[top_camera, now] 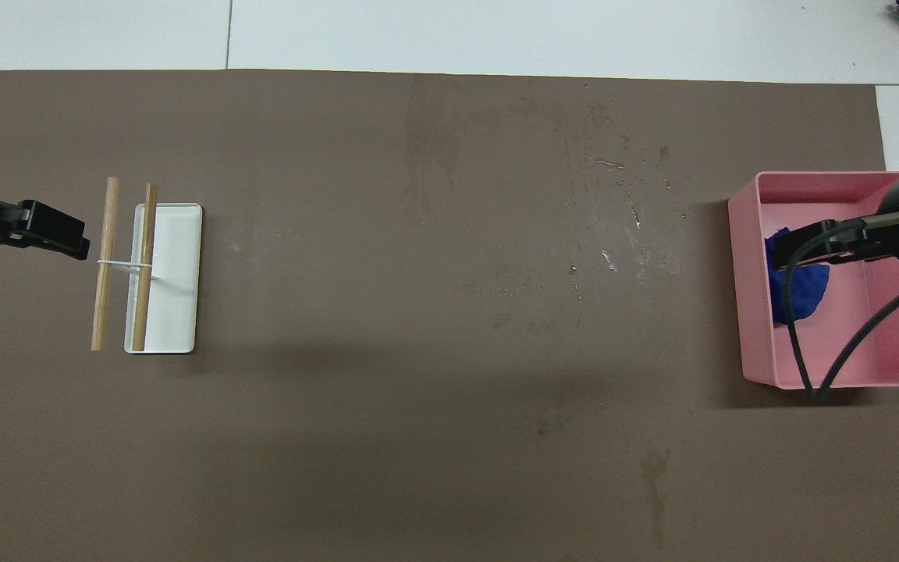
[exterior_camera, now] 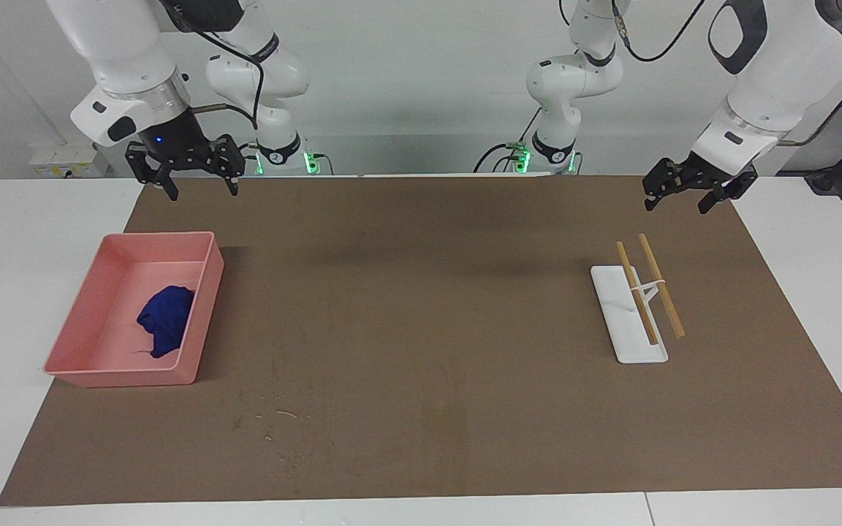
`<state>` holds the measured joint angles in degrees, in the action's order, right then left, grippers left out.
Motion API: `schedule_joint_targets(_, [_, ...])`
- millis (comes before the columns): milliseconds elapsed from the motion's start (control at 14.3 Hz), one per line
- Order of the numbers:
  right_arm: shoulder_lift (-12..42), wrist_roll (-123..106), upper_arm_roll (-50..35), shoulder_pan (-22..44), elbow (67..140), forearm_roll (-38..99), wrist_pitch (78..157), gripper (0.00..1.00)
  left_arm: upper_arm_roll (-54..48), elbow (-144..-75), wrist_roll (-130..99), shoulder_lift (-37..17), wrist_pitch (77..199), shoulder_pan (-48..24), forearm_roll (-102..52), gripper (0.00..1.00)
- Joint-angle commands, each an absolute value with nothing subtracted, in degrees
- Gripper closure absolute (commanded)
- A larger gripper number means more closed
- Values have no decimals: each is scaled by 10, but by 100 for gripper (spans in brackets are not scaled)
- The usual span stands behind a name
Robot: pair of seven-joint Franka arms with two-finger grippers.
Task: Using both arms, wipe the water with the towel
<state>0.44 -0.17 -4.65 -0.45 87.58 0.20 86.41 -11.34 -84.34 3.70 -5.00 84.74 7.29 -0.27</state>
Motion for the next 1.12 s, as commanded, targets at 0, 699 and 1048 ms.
schedule_joint_targets(0, [-9,11,-45,-4,890,-2,862,0,-120,-865,33,-33,860,83,8,0])
schedule_joint_targets(699, [-9,11,-45,-4,888,-1,874,0,-121,-865,33,-33,860,83,8,0])
schedule_joint_targets(1048, [-9,10,-45,-4,888,-1,874,0,-121,-865,33,-33,860,83,8,0])
